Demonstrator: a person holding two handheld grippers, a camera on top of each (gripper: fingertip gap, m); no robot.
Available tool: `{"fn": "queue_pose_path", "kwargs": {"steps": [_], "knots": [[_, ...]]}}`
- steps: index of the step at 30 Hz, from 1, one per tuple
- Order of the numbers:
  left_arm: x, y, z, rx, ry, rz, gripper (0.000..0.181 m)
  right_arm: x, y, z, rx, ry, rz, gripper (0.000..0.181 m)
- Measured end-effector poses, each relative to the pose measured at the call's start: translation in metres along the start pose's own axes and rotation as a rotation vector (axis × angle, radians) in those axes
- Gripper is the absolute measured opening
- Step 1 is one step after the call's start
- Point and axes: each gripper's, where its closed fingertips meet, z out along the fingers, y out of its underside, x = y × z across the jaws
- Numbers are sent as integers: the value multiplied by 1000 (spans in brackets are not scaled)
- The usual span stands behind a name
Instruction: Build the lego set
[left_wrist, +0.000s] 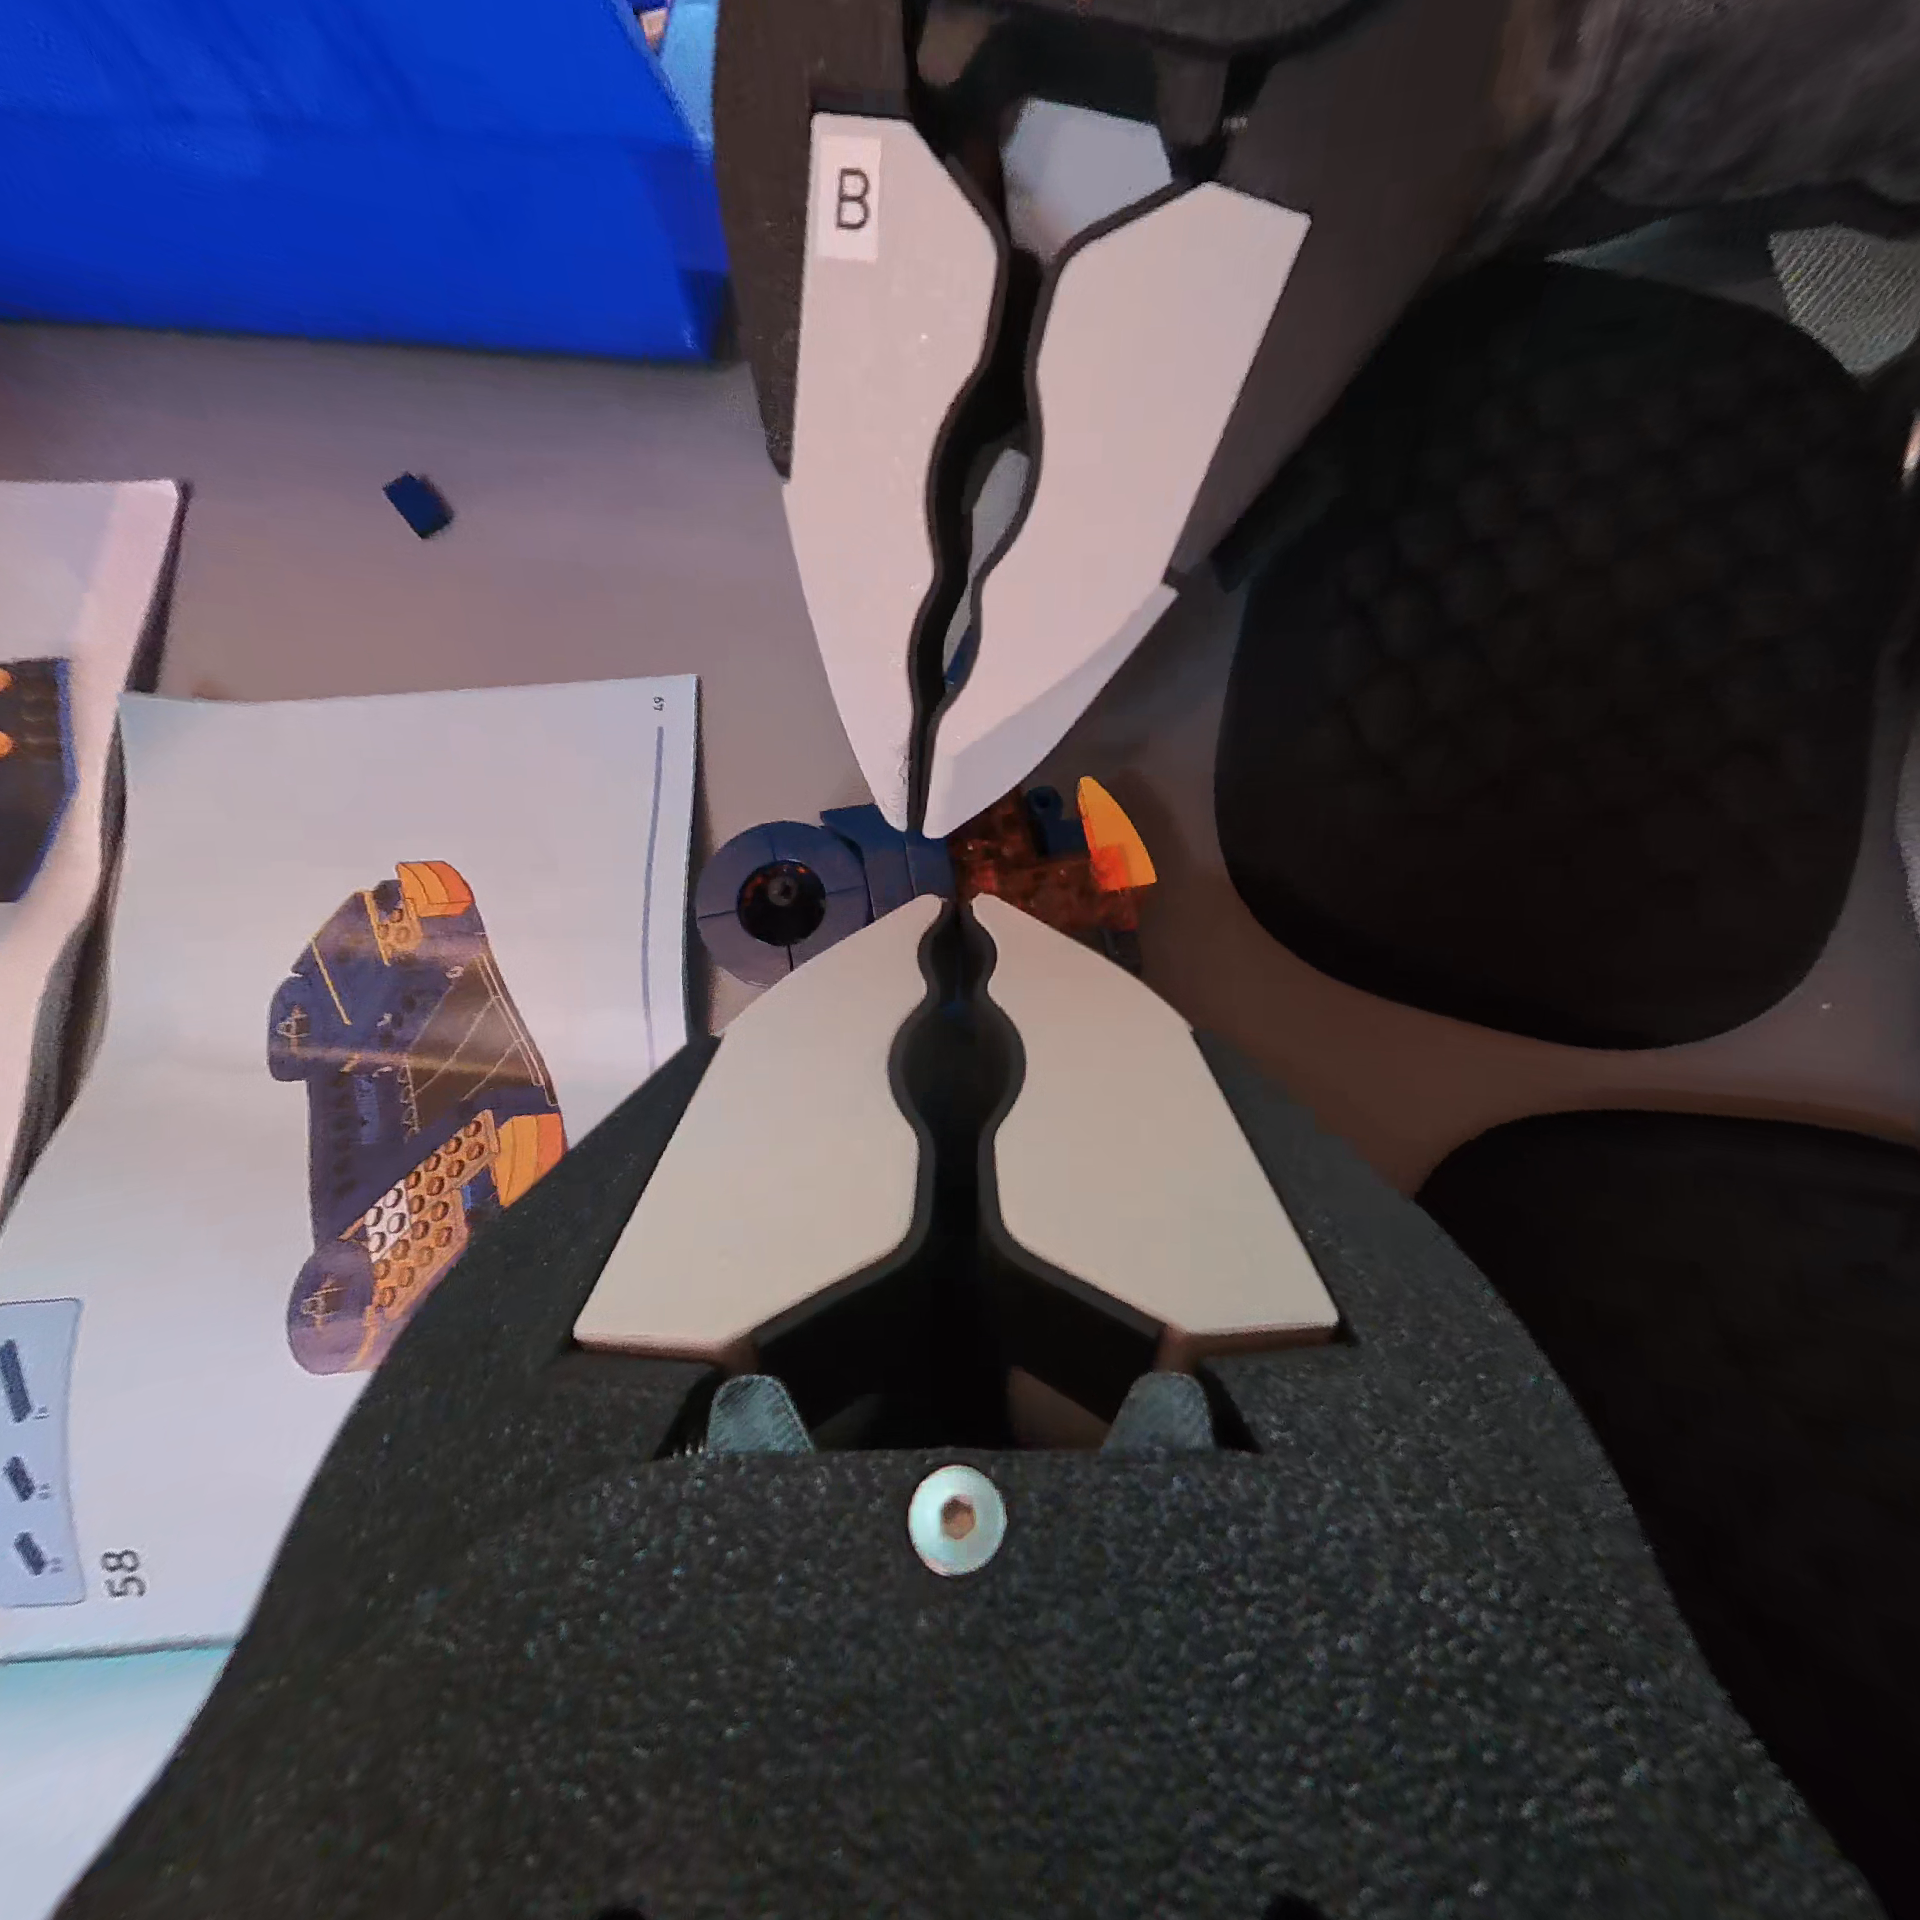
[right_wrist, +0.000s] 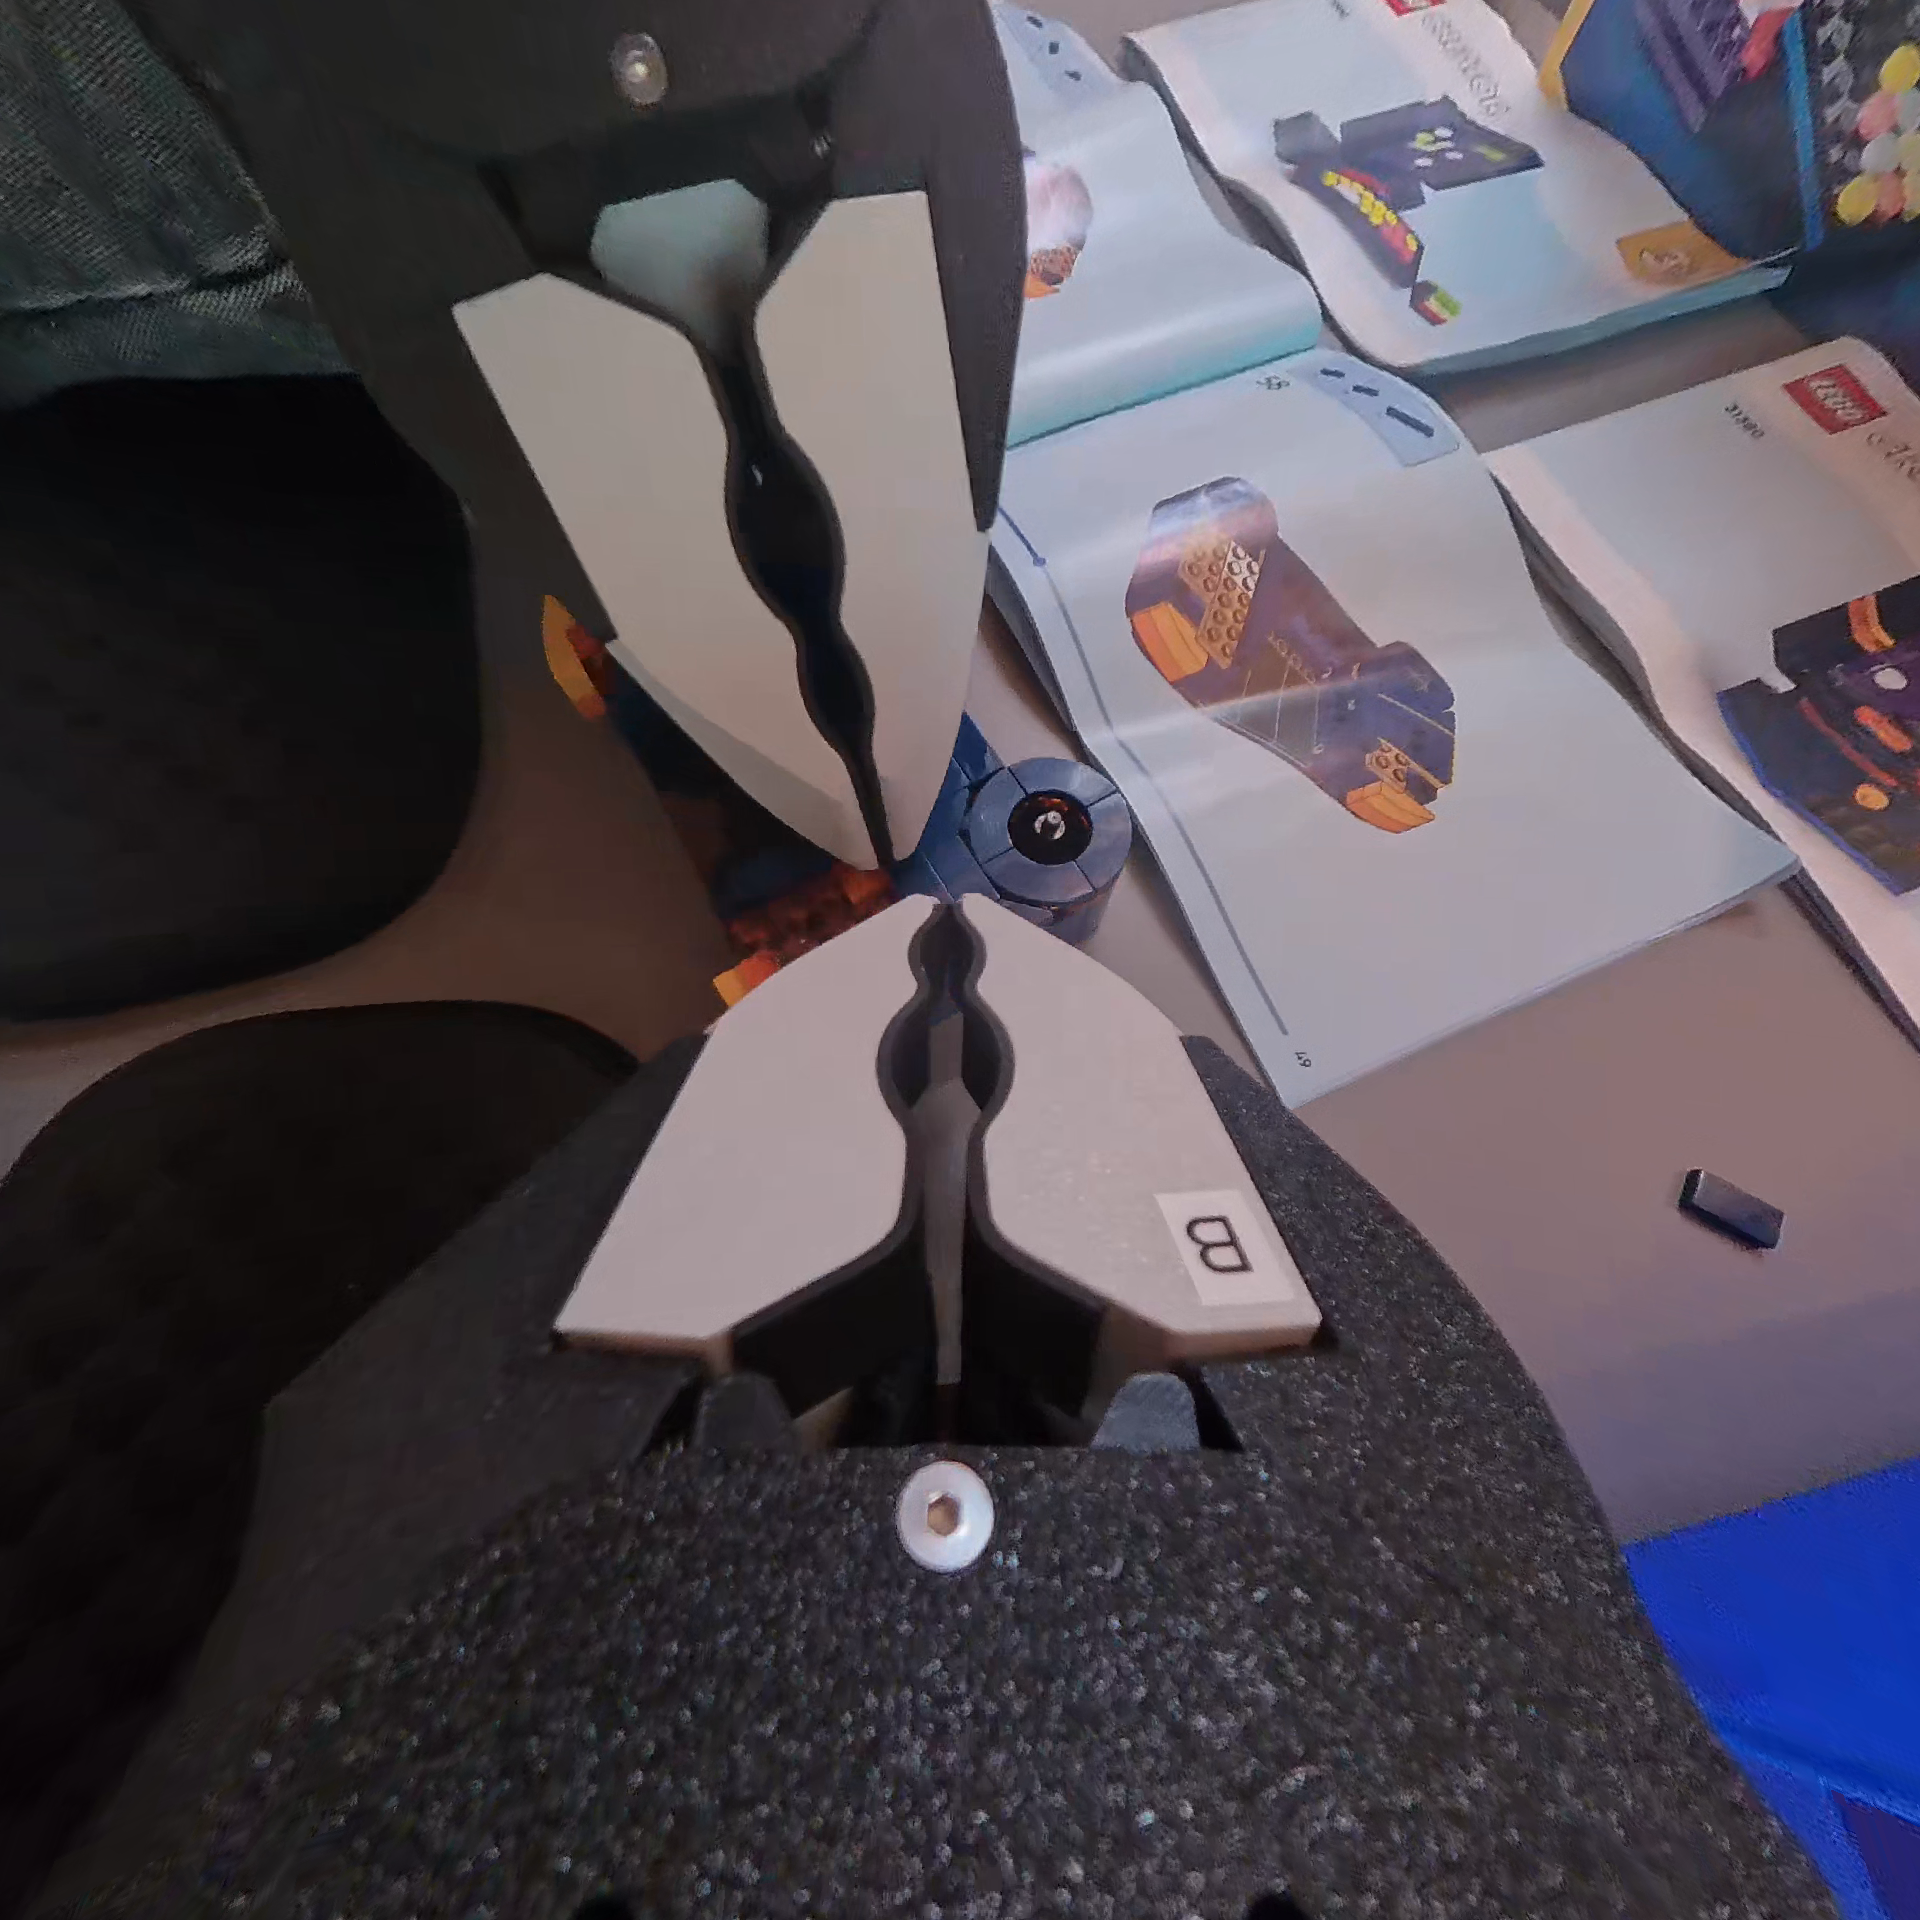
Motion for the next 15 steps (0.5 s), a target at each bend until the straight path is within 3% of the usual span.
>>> {"fn": "queue_pose_path", "kwargs": {"steps": [15], "knots": [[0,0,0,5,46,-70,0,0,2,1,88,63,-19,1]]}}
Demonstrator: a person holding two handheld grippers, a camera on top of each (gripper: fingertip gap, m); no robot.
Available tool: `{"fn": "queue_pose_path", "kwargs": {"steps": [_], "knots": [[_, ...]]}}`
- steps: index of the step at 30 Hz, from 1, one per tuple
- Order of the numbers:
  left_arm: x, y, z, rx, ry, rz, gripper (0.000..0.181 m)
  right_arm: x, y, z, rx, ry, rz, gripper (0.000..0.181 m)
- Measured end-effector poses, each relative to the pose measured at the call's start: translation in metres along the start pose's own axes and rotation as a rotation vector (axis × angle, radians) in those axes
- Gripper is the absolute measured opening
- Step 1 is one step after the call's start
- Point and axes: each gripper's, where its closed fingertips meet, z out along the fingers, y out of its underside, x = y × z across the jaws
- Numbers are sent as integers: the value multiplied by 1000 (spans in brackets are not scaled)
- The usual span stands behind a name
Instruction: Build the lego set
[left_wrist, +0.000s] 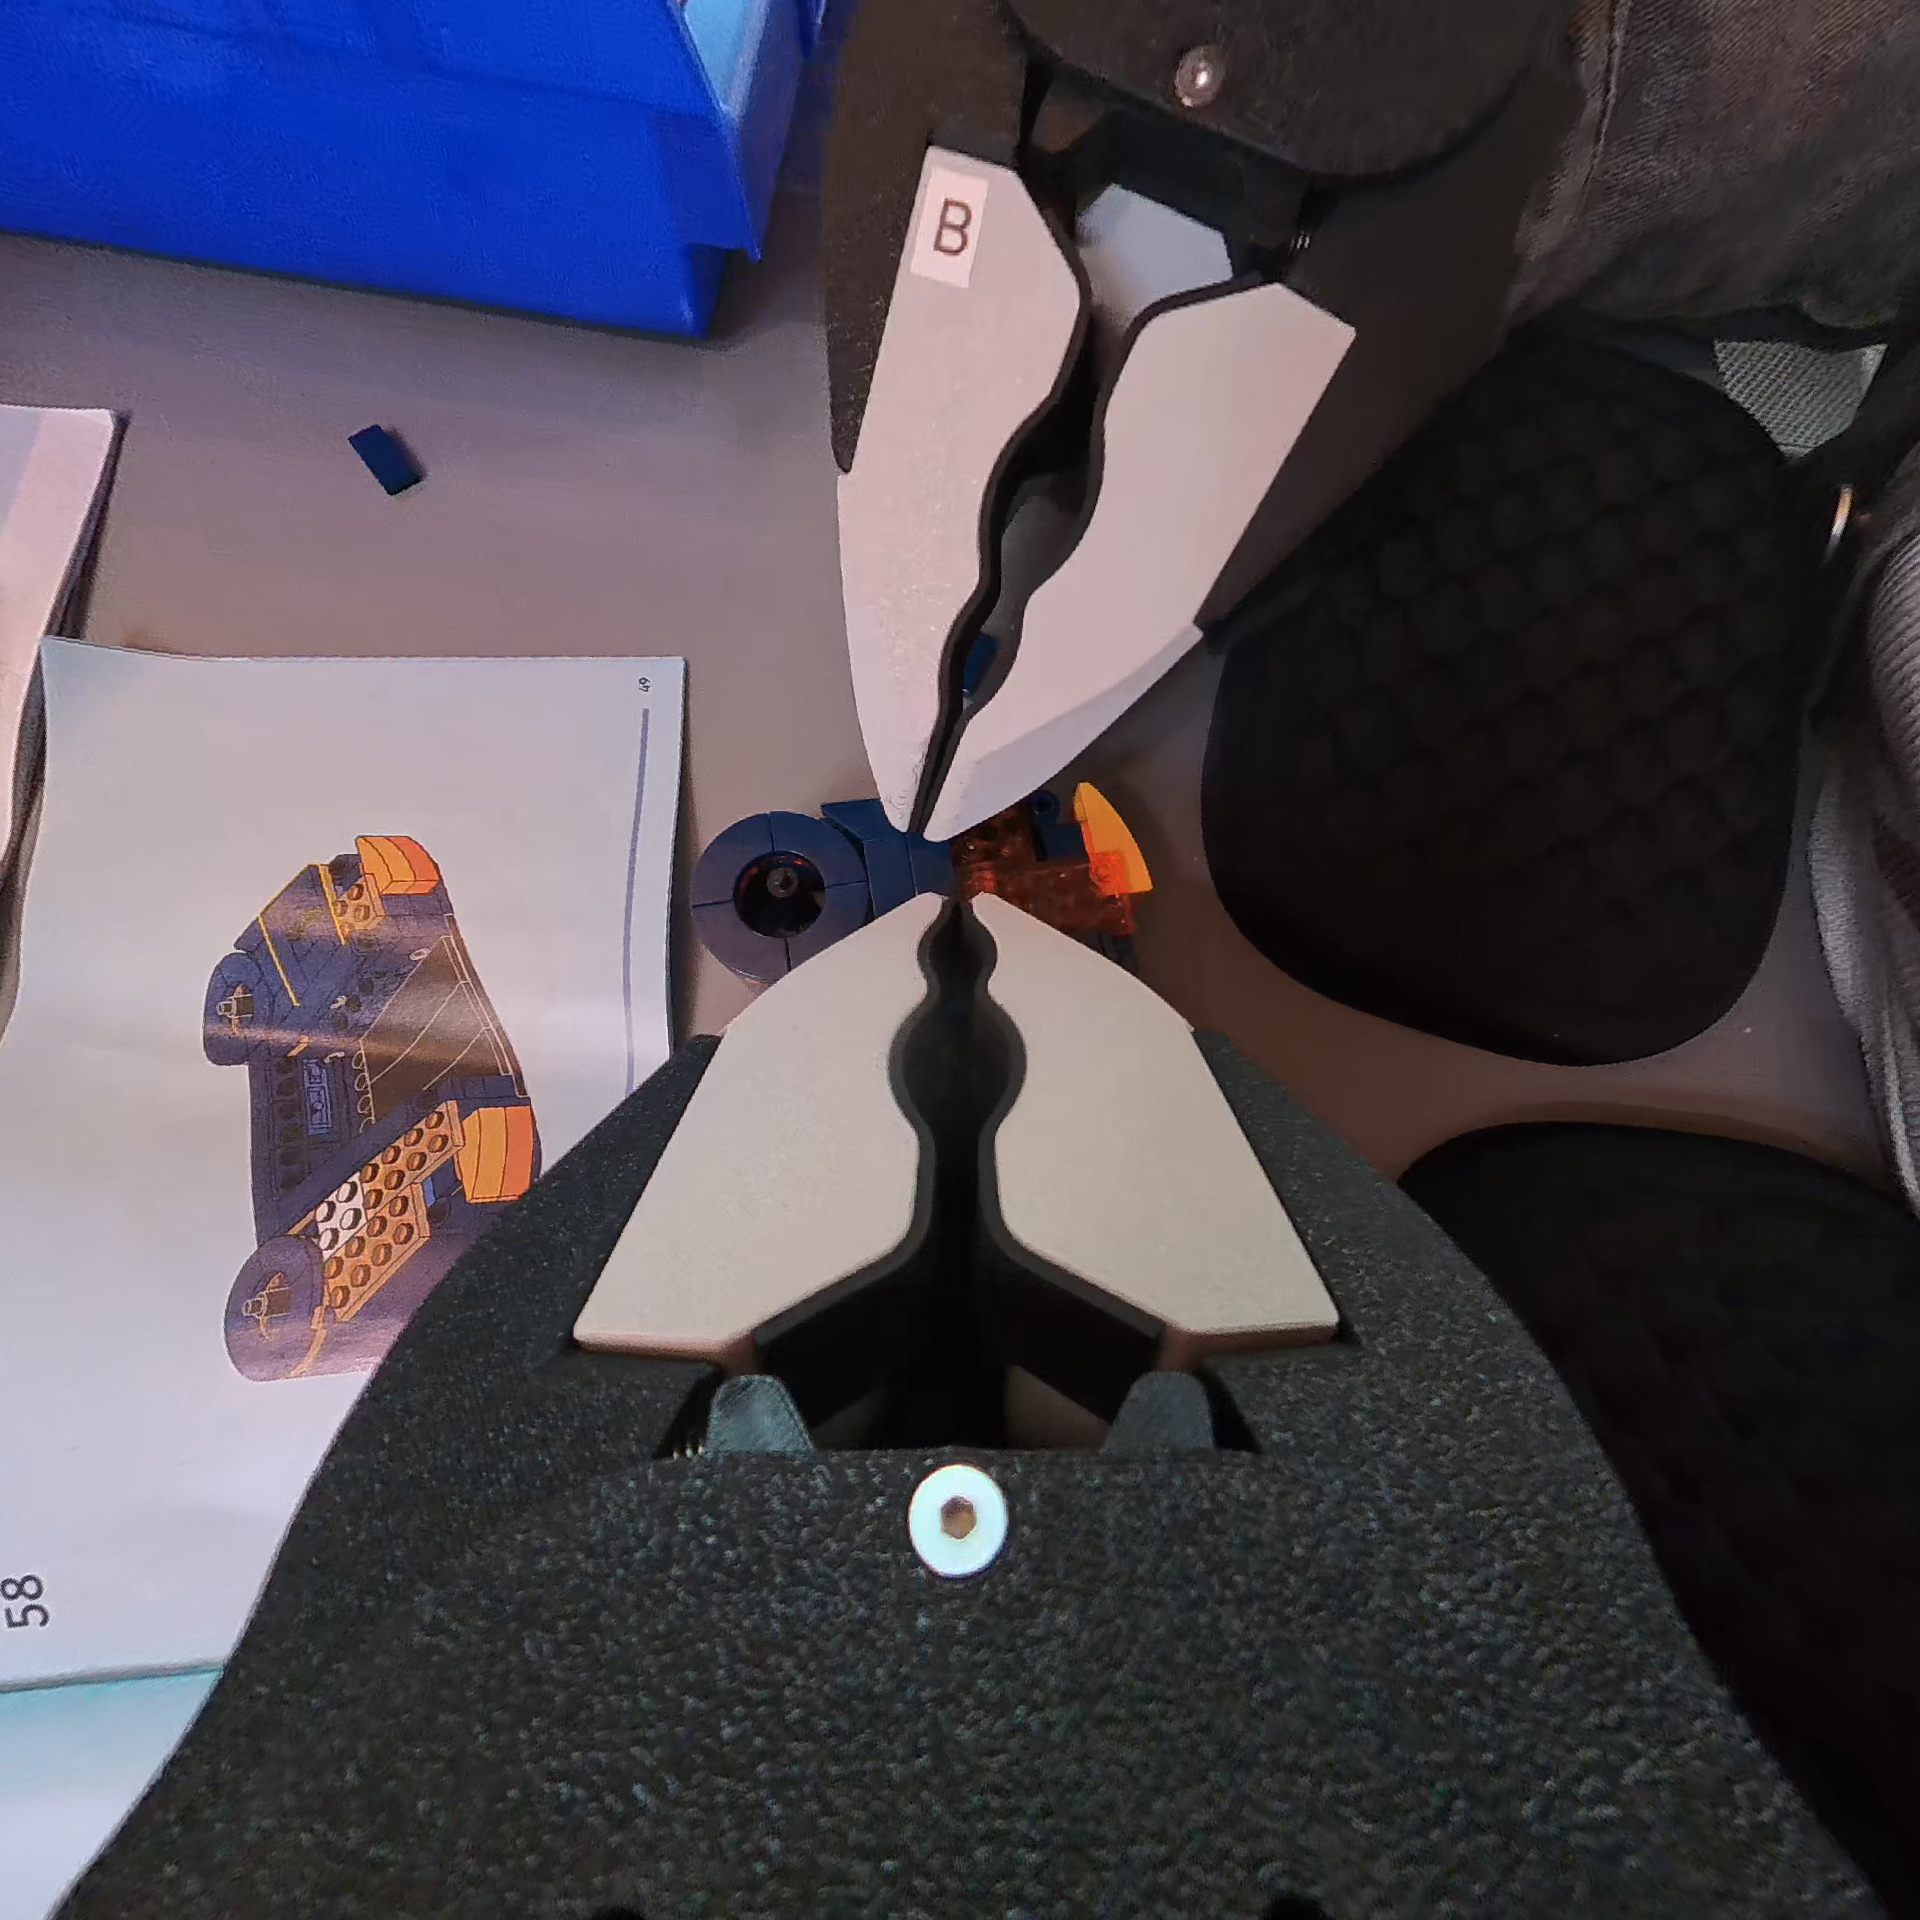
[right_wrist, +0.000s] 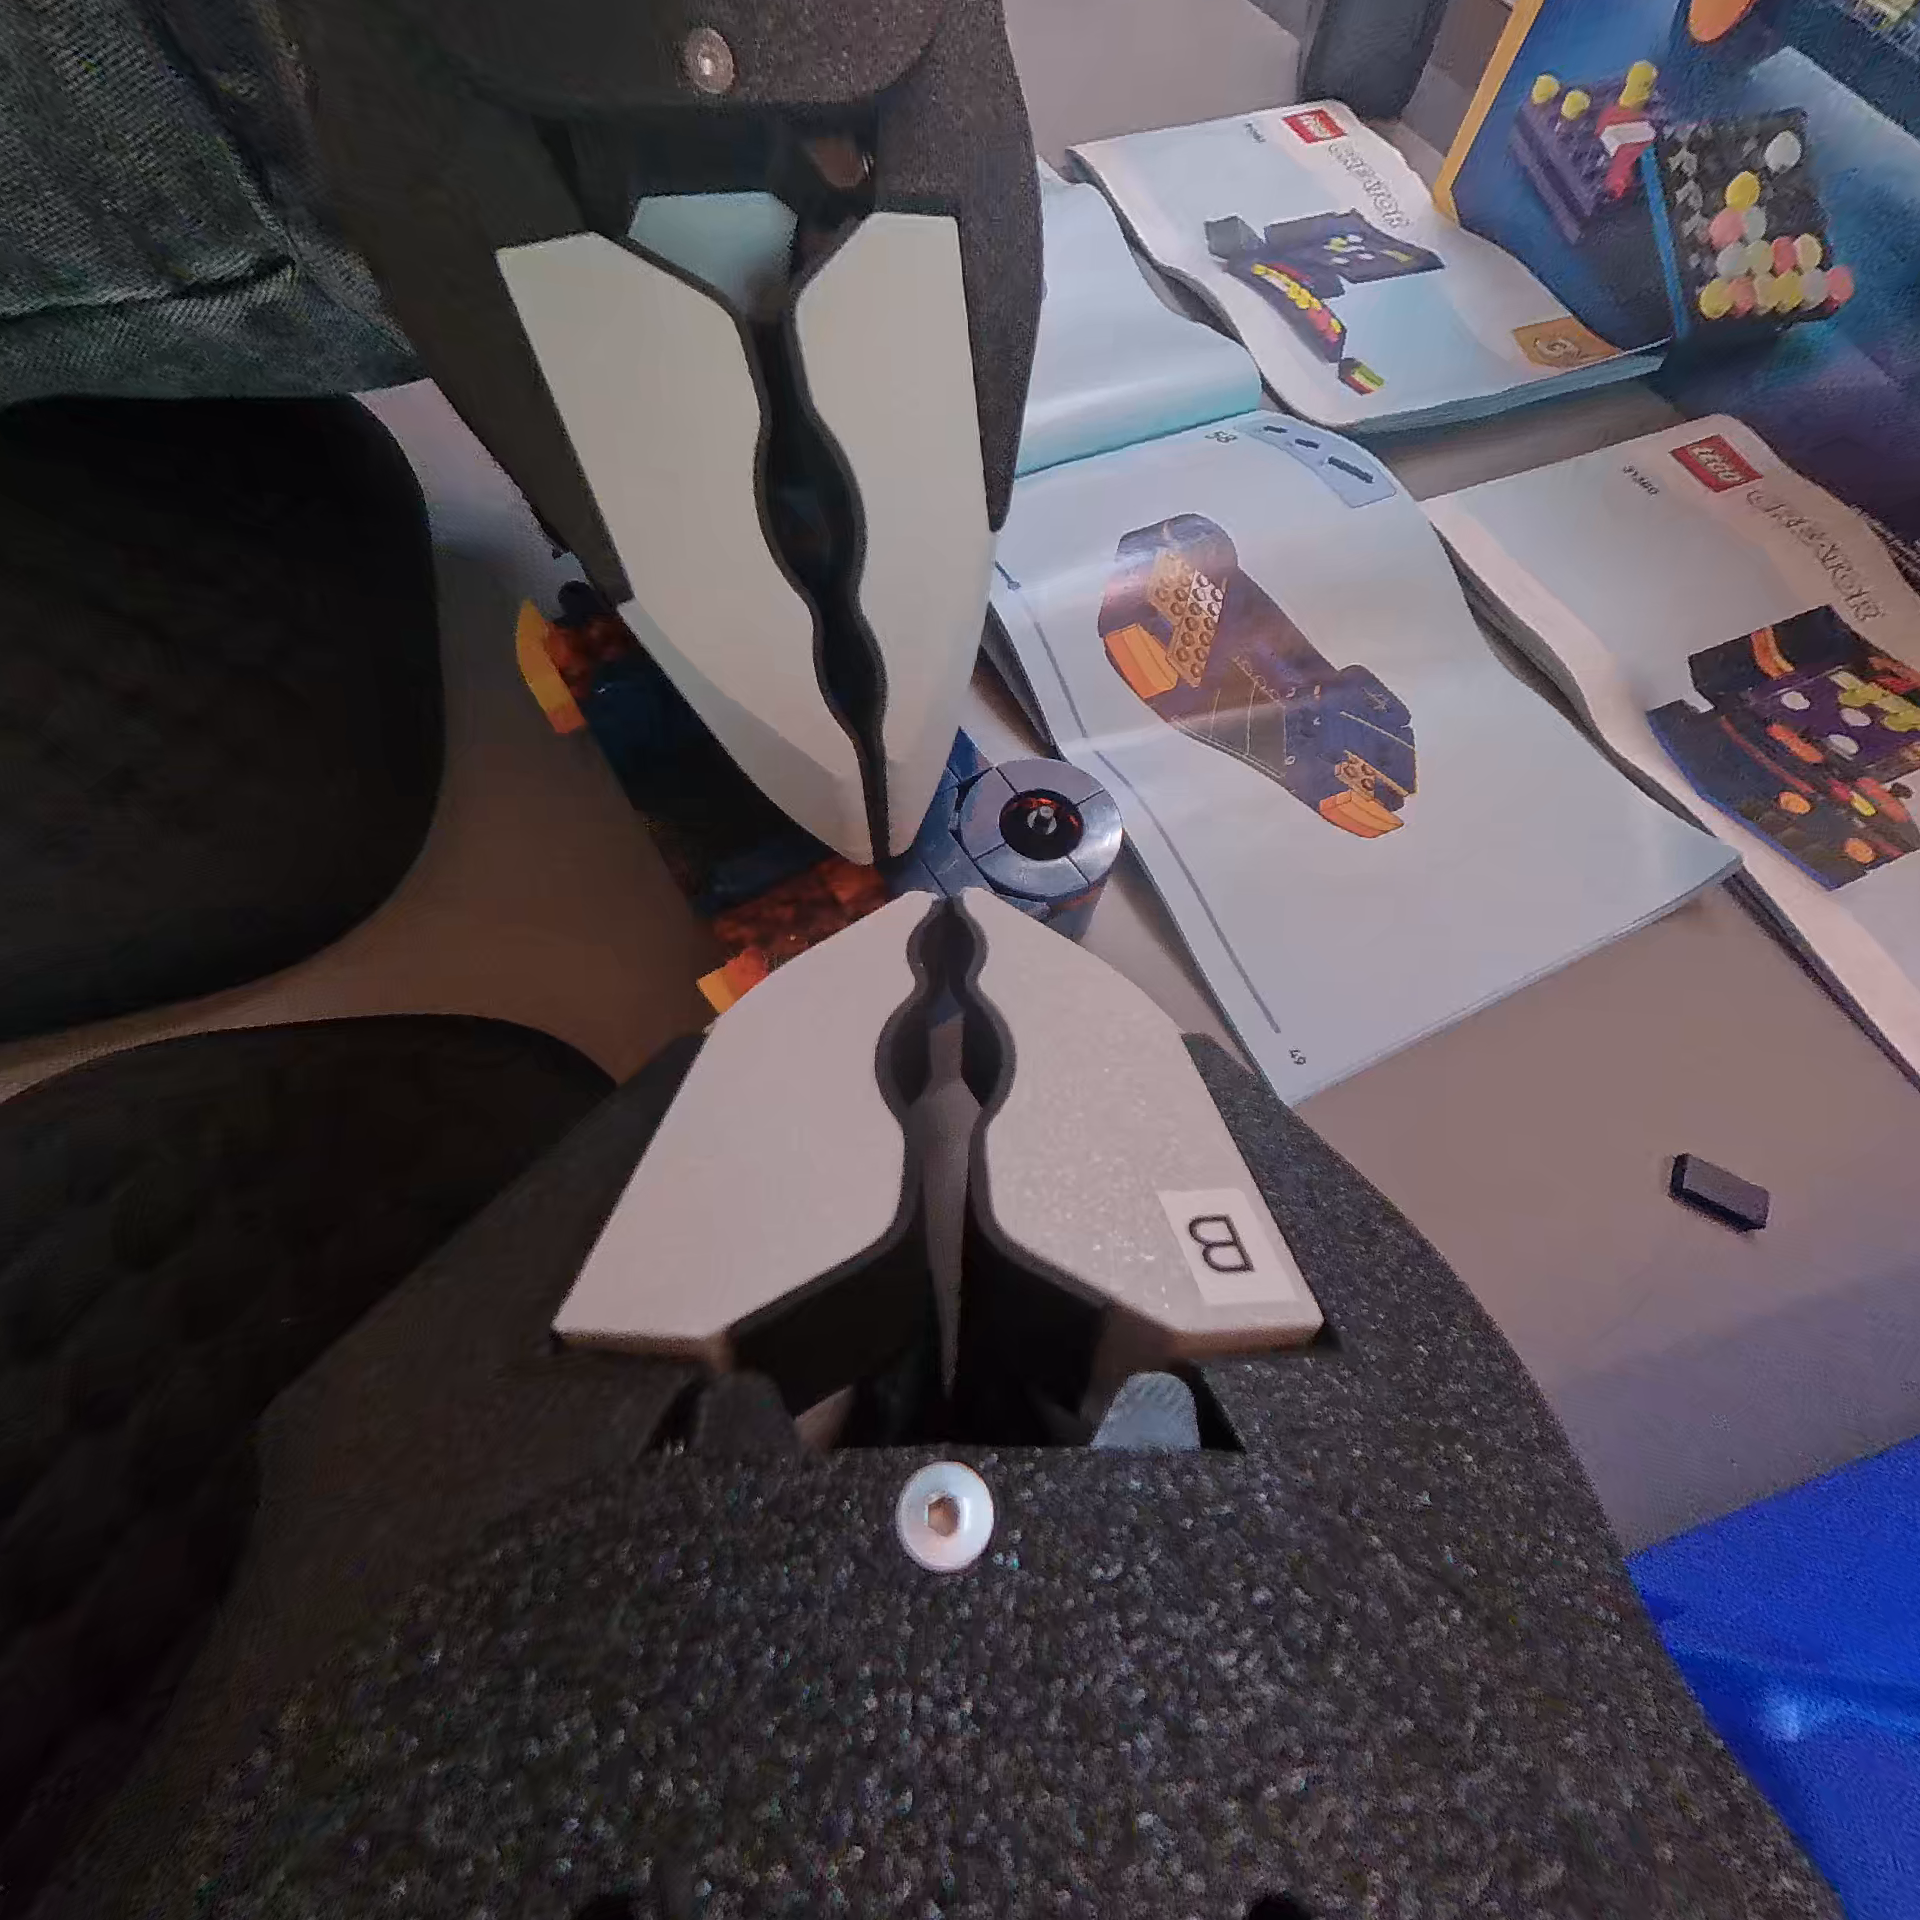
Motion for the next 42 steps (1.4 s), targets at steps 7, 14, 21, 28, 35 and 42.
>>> {"fn": "queue_pose_path", "kwargs": {"steps": [7,14,21,28,35,42], "knots": [[0,0,0,-3,-3,-8,0,14,-11,-16,109,25,90,0],[0,0,0,7,6,-21,0,0,-3,-1,29,-16,12,0],[0,0,0,27,3,-34,0,0,0,0,-51,-12,-42,0],[-1,1,0,-32,-126,43,0,0,0,0,-69,9,-58,0],[-1,0,0,-45,-185,52,0,0,0,0,-72,33,-56,0],[-1,0,0,-55,-241,54,0,0,0,0,-74,50,-47,0]]}}
